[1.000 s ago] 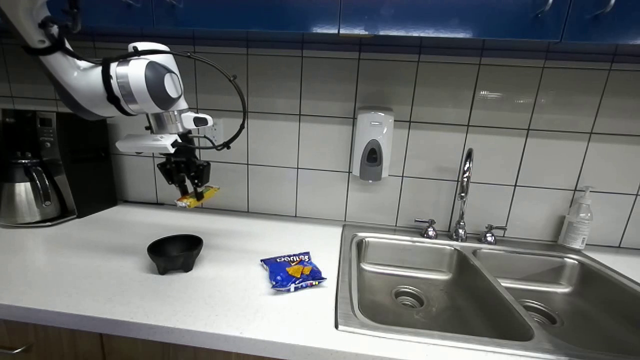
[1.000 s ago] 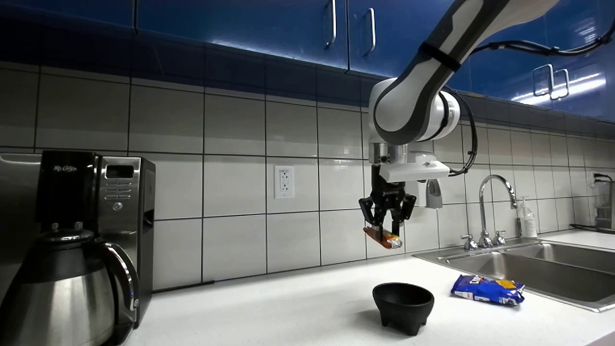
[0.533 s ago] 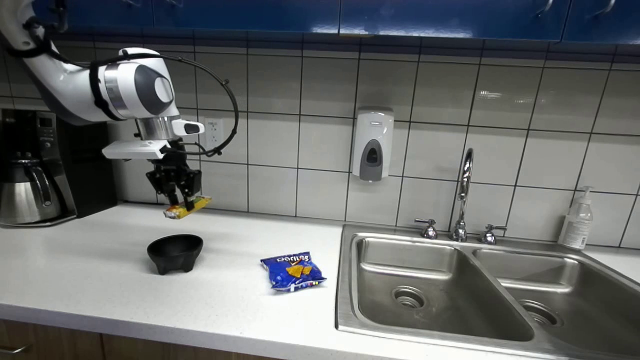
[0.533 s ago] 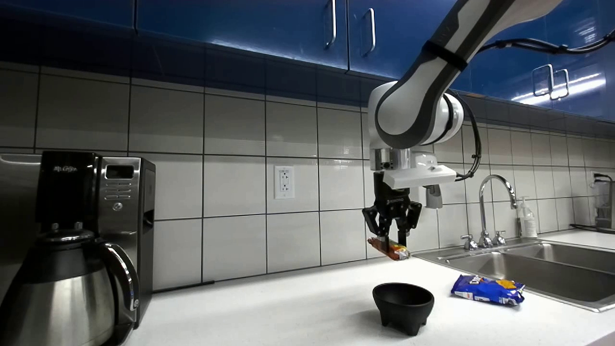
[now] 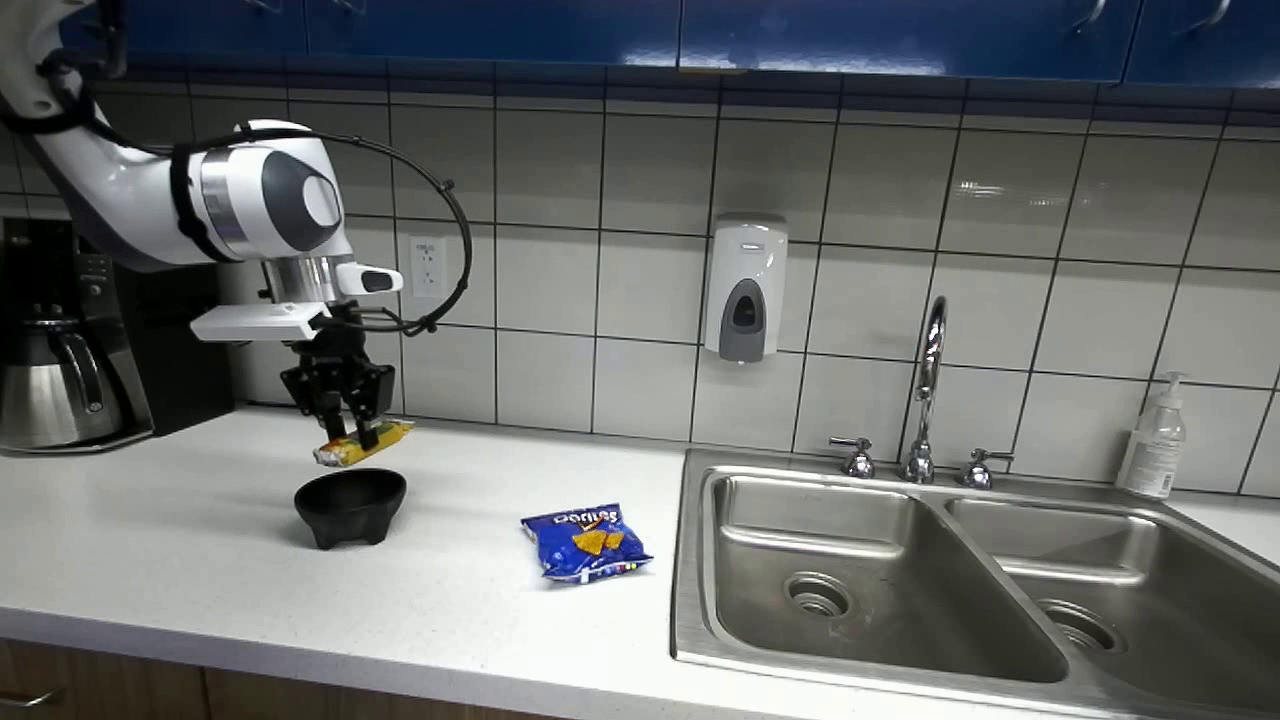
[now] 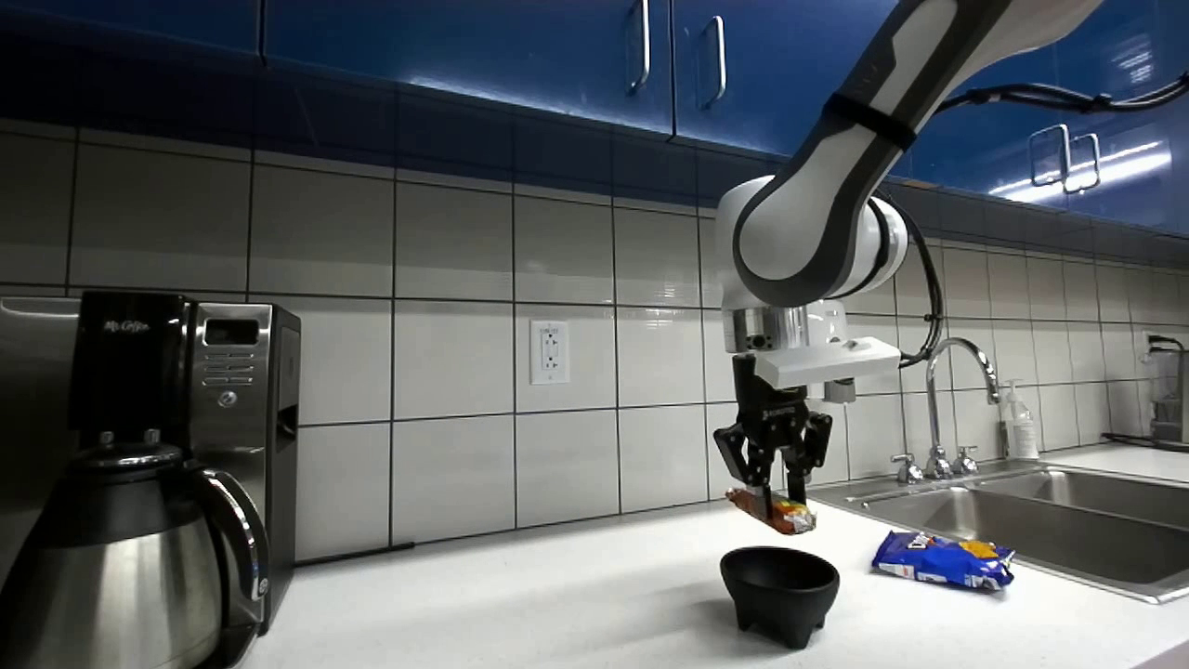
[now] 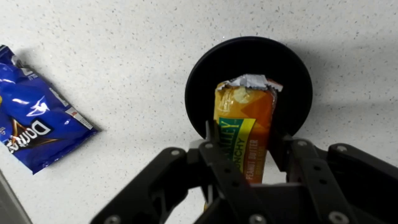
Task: Put the yellow packet in the black bowl.
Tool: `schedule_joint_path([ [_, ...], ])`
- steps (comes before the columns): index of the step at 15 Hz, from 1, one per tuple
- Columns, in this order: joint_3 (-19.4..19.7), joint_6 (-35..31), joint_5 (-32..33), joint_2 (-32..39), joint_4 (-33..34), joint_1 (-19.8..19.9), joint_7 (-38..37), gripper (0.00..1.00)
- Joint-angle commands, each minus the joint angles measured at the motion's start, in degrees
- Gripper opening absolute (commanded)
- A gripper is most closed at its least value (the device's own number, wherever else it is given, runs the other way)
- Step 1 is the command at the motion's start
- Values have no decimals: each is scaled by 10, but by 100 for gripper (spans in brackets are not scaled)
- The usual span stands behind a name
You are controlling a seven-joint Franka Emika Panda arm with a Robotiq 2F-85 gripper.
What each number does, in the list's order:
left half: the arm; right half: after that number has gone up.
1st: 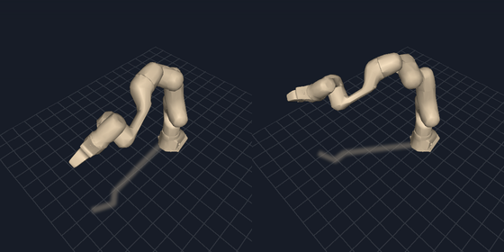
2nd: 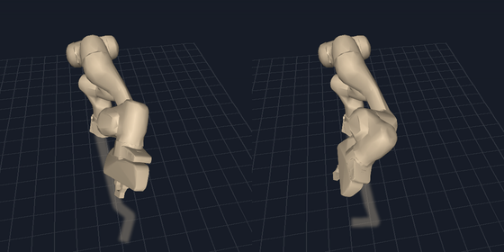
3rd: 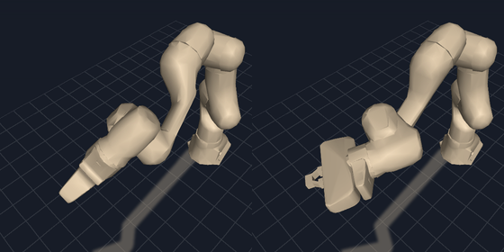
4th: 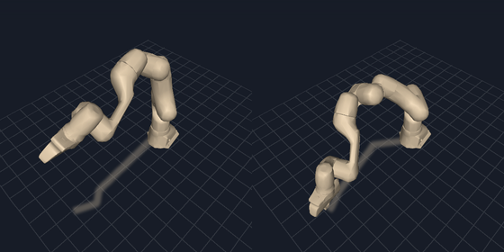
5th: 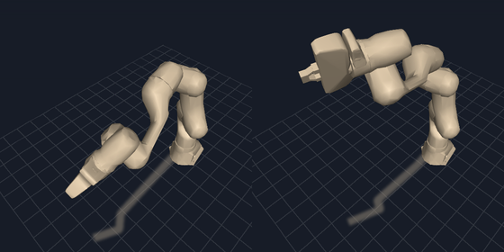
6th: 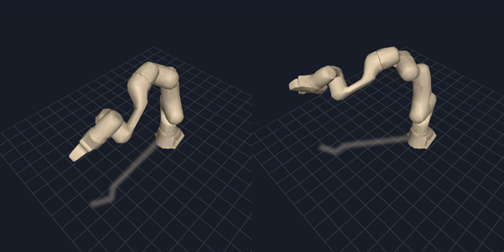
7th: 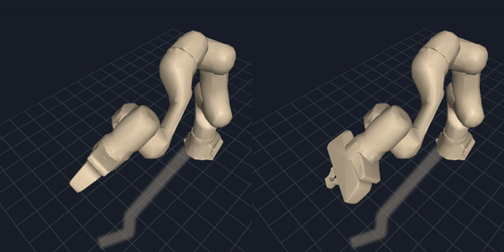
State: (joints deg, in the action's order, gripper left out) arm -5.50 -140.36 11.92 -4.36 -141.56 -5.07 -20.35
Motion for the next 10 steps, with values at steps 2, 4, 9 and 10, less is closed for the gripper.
schedule_joint_path([
  [2,-8,18,9,5,-4,1,-12,17],
  [4,-7,17,9,12,-5,0,-11,17],
  [9,-6,13,11,31,-3,-3,-10,17],
  [10,-5,10,14,34,-1,-3,-19,19],
])
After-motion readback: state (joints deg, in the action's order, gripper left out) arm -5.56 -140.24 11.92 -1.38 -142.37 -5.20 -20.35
